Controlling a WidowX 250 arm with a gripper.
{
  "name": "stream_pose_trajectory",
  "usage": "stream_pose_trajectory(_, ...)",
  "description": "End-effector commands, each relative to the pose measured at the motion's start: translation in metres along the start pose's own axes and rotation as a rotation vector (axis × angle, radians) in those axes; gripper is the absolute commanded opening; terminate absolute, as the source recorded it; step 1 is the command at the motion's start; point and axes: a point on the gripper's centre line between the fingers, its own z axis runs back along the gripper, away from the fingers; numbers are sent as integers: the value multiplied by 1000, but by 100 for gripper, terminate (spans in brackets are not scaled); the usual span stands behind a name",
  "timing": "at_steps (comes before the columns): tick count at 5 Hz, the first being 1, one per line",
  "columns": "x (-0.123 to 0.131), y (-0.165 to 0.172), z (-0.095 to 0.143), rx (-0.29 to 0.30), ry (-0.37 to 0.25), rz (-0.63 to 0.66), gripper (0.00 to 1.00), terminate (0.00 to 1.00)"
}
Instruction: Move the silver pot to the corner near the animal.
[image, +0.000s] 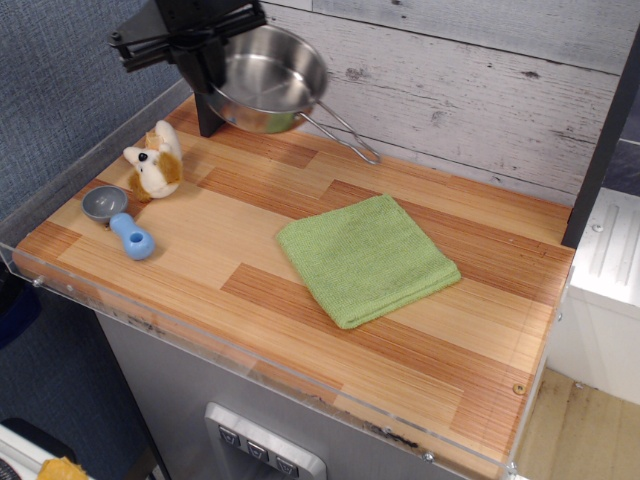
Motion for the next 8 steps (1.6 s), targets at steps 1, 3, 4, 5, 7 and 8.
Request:
stream_pose_trajectory(1, 17, 17, -18, 32, -8, 27, 0, 0)
stream_pose_trajectory(3, -5, 25, -48, 44, 51, 39, 0, 0)
stream_pose_trajectory(4, -13, 23, -55, 39, 73, 50, 0, 0)
stream_pose_trajectory(5, -20, 22, -59, 43, 82, 53, 0, 0)
stream_pose_trajectory(7, -27, 27, -59, 54, 103, 68, 100, 0)
stream_pose_trajectory(8, -28, 27, -55, 70, 100, 62, 100, 0)
